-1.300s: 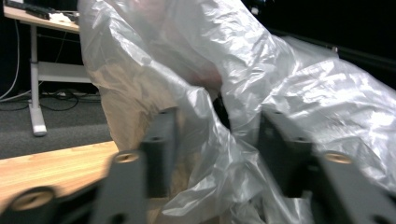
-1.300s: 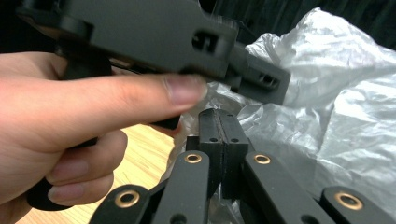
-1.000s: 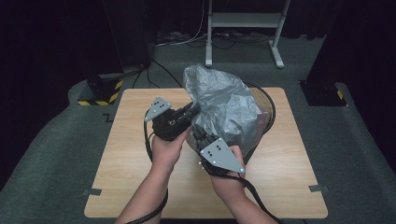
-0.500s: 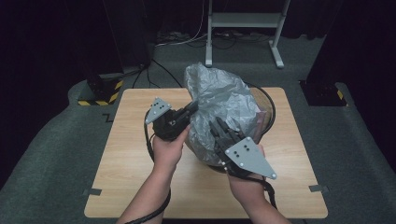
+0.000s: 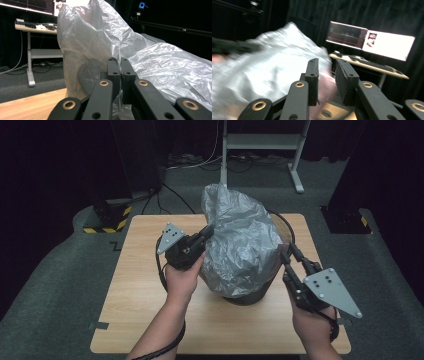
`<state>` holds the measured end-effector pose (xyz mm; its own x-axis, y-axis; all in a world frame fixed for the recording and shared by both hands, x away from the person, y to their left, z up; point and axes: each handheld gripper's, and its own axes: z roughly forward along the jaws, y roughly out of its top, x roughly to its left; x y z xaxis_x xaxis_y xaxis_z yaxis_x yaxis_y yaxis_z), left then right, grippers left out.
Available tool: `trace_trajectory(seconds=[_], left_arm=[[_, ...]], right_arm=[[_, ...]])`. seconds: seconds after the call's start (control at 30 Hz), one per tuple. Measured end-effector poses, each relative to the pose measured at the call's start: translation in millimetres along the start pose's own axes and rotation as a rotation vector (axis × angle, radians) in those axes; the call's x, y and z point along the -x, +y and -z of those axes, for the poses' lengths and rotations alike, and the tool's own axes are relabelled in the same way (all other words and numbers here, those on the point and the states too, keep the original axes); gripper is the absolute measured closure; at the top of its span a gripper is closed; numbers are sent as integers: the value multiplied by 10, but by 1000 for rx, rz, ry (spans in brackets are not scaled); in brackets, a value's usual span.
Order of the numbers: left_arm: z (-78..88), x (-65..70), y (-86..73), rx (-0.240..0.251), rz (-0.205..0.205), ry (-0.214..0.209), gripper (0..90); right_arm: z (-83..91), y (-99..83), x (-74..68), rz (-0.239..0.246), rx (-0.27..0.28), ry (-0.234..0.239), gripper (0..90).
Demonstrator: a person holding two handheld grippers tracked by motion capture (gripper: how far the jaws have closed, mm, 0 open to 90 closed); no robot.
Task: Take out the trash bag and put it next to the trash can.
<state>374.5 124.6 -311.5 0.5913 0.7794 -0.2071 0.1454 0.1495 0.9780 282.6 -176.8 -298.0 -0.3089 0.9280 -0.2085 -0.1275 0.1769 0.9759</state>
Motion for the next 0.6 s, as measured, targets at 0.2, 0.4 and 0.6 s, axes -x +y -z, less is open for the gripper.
trace_trajectory(seconds=[0.2, 0.4, 0.6], left_arm=[[-7, 78, 71, 26, -26, -17, 885], [-43, 179, 117, 65, -69, -27, 885], [-62, 264, 203, 107, -101, -41, 887]], right_arm=[[95, -263, 290, -11, -71, -73, 697], [84, -572, 415, -33, -141, -98, 639], [5, -887, 452, -24, -208, -84, 561]])
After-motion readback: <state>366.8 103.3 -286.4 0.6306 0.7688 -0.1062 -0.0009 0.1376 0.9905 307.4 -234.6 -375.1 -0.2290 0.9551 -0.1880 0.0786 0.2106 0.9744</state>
